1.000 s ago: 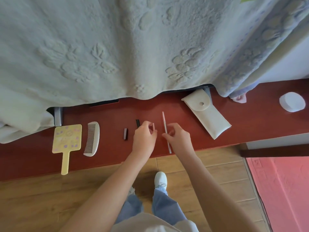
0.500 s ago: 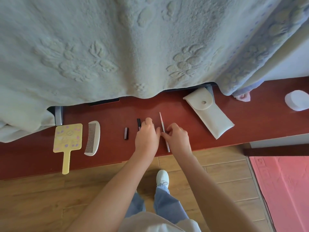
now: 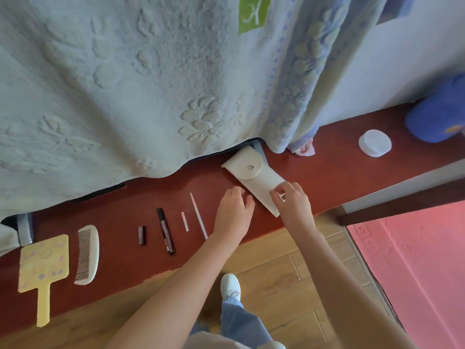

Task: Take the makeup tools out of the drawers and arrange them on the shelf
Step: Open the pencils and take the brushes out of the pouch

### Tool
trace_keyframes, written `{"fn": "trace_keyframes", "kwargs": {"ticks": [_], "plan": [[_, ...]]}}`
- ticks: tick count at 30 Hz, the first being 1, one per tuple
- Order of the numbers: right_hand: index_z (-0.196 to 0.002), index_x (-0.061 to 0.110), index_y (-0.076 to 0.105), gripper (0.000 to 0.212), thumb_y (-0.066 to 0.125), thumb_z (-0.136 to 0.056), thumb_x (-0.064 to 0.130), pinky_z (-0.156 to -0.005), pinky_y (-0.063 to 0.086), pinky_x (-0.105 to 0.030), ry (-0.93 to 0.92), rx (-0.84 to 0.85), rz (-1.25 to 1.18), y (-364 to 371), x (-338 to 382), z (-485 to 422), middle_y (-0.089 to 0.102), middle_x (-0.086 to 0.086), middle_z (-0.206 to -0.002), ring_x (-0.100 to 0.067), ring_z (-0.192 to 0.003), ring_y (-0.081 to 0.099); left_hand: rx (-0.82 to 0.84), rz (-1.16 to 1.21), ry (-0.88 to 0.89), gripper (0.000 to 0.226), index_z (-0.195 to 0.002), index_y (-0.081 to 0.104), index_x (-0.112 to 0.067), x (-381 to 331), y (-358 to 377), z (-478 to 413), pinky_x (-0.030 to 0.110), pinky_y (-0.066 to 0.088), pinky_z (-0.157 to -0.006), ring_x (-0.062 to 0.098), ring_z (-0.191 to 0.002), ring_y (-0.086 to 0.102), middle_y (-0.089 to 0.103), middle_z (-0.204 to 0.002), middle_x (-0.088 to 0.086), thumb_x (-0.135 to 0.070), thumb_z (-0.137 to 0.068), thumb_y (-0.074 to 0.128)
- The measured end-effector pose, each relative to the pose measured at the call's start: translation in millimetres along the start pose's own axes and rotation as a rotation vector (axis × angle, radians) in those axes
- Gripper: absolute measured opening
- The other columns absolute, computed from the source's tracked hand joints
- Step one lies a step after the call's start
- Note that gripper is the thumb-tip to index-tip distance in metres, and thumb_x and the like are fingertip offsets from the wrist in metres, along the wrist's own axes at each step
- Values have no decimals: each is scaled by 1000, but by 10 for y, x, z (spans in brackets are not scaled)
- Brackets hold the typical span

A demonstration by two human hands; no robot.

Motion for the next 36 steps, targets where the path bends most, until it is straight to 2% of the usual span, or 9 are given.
{"fn": "trace_keyframes", "kwargs": {"ticks": [5,8,11,17,24,27,30,34,36], "plan": [[-114,9,58,27,56,-92,24,-86,40,-31,5,7,45,-71,-173,-228,54,-10,-118,-28,-112,47,105,300,-332,35,-119,51,-3,78,370,-126,31,46,-78,26,-102,59,63,-111,13,-26,-92,53],[-117,11,55,31,56,-92,29,-80,42,-31,18,19,61,-51,-202,-286,56,-8,-116,-26,-112,48,86,579,-540,30,-115,48,-6,163,449,-117,37,57,-72,22,-89,65,64,-95,9,-20,-90,55],[-121,12,55,39,57,-90,35,-79,39,-30,53,57,51,-6,-227,-285,55,-8,-114,-27,-112,46,101,757,-630,32,-115,42,-9,164,482,-87,30,57,-61,20,-87,66,59,-98,7,-19,-89,58],[-104,15,61,29,54,-90,39,-65,42,-28,148,91,-109,33,-306,-90,56,-2,-102,-19,-91,54,173,693,-540,34,-119,47,-12,216,390,-49,31,57,-62,20,-87,66,61,-103,5,-24,-89,57],[-90,17,59,15,59,-88,32,-58,43,-21,187,105,-334,-7,-230,237,61,3,-88,-12,-78,54,276,960,-591,42,-126,42,-8,279,333,147,36,54,-72,21,-93,64,64,-107,9,-7,-88,59],[-97,21,60,13,63,-87,28,-58,41,-10,91,63,-360,-120,-146,297,61,5,-94,-5,-79,55,371,903,-501,47,-128,39,-21,253,217,231,33,52,-71,18,-98,61,61,-110,4,-6,-88,58],[-112,25,58,30,67,-84,23,-67,41,-4,-55,11,-351,-207,25,306,59,8,-100,3,-82,53,480,870,-406,49,-128,40,-29,153,137,306,34,51,-80,21,-106,58,59,-115,5,-8,-88,55],[-124,24,54,48,71,-80,19,-69,42,-8,-269,-102,-265,-321,285,384,54,7,-96,-1,-80,50,532,798,-382,49,-117,46,-31,85,-28,385,40,48,-81,25,-100,57,59,-109,9,-19,-70,51],[-122,18,60,46,73,-78,16,-69,41,-12,-417,-222,-141,-389,422,463,54,0,-97,-7,-82,48,497,744,-396,41,-109,52,-32,46,-74,335,35,47,-79,24,-96,59,61,-99,5,-19,-69,50]]}}
Point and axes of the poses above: each hand's wrist, its own z-axis away from the middle knuckle, its own y-axis out of the palm, x = y × z, the point moved 8 cm from there along -z, towards the middle knuckle
